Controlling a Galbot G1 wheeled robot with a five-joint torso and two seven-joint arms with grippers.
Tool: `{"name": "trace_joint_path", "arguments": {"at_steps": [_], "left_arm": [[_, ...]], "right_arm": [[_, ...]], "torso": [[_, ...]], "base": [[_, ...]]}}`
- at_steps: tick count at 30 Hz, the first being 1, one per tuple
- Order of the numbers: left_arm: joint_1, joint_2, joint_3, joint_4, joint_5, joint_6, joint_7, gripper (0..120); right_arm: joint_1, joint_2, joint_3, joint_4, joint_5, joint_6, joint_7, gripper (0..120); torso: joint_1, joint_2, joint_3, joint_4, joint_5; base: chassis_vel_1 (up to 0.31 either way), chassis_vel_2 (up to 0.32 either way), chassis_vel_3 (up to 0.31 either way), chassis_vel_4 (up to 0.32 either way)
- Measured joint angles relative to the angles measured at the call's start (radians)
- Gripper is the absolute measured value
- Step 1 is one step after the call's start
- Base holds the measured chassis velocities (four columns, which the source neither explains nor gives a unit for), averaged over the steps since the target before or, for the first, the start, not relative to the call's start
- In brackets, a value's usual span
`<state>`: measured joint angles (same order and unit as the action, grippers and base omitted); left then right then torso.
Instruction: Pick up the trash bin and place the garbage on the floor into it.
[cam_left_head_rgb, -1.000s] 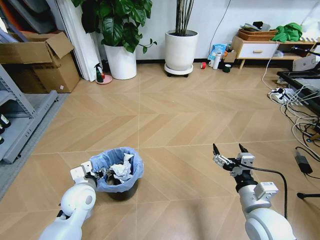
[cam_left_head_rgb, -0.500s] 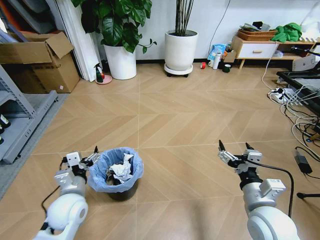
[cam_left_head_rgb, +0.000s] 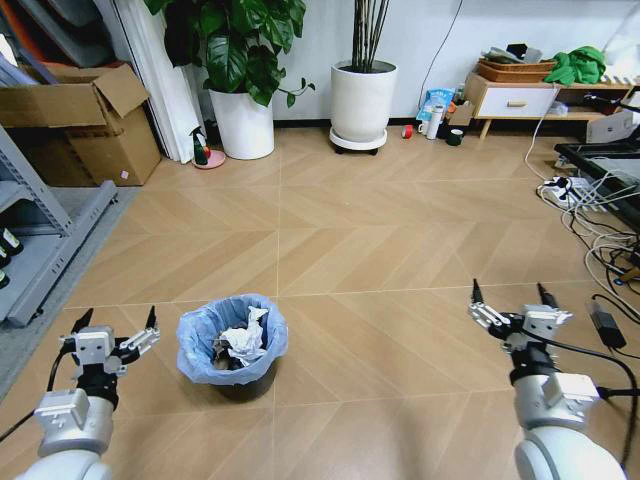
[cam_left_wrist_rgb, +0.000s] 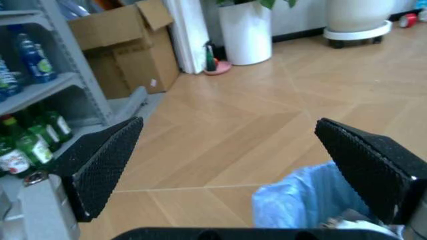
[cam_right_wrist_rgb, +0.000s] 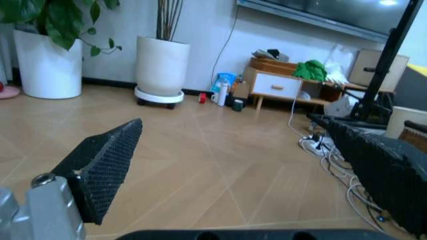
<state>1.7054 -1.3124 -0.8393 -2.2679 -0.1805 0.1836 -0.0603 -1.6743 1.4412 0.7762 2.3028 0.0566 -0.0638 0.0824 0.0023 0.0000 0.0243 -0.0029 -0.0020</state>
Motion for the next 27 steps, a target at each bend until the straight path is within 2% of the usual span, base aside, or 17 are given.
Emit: {"name": "trace_joint_path", "arguments": {"at_steps": [9, 27], "left_arm": [[0.016, 0.006, 0.044, -0.052, -0.032, 0.025, 0.017, 100], [0.012, 0.006, 0.05, -0.051, -0.036, 0.028, 0.008, 100]], "right_arm": [[-0.054, -0.002, 0.022, 0.049, 0.072, 0.008, -0.029, 100], [-0.05, -0.007, 0.015, 0.052, 0.078, 0.008, -0.016, 100]], "torso": [[0.0, 0.0, 0.0, 0.0001, 0.0002], [0.0, 0.0, 0.0, 0.0003, 0.0001]], "base": [[0.0, 0.0, 0.0, 0.0], [0.0, 0.0, 0.0, 0.0]]}}
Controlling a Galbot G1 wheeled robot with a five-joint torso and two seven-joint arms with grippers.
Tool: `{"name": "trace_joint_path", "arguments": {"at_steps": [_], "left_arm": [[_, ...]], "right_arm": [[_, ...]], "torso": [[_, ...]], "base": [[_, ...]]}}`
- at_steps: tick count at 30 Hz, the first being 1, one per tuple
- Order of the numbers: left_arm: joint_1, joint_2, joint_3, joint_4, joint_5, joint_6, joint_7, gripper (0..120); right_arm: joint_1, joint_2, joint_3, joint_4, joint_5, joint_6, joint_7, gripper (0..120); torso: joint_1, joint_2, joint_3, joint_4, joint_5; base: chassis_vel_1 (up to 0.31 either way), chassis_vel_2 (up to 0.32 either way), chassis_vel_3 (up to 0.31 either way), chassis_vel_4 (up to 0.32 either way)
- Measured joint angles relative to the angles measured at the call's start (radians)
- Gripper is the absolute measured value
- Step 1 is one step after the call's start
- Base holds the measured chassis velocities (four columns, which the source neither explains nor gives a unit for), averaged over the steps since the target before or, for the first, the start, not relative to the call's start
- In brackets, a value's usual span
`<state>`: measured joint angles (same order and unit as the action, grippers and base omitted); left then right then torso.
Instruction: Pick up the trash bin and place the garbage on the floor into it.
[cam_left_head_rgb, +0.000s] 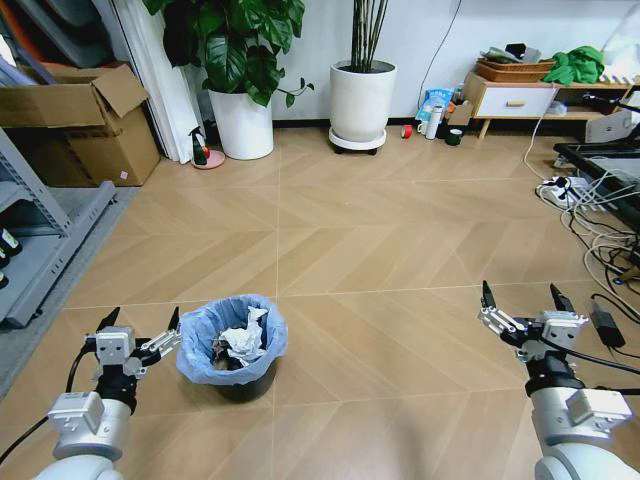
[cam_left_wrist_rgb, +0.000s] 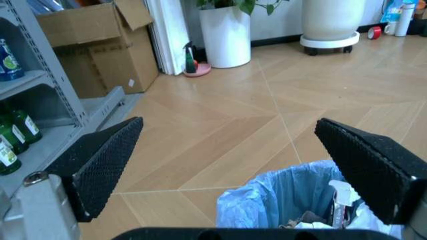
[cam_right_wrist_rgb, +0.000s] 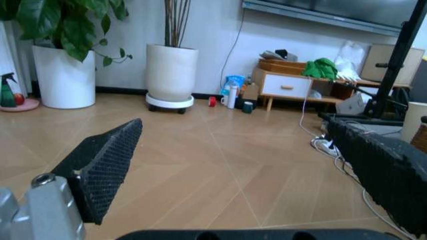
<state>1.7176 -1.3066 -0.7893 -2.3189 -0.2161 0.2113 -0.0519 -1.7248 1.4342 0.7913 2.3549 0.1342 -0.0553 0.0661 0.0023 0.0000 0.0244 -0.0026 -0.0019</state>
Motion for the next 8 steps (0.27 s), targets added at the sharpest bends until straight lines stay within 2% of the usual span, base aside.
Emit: {"name": "trace_joint_path", "arguments": {"at_steps": [8], "left_arm": [[-0.001, 0.0, 0.0, 0.001, -0.001, 0.0, -0.001, 100]], "right_arm": [[0.001, -0.001, -0.001, -0.001, 0.001, 0.0, 0.001, 100]], "torso": [[0.0, 0.0, 0.0, 0.0, 0.0]], "base": [[0.0, 0.0, 0.0, 0.0]]}}
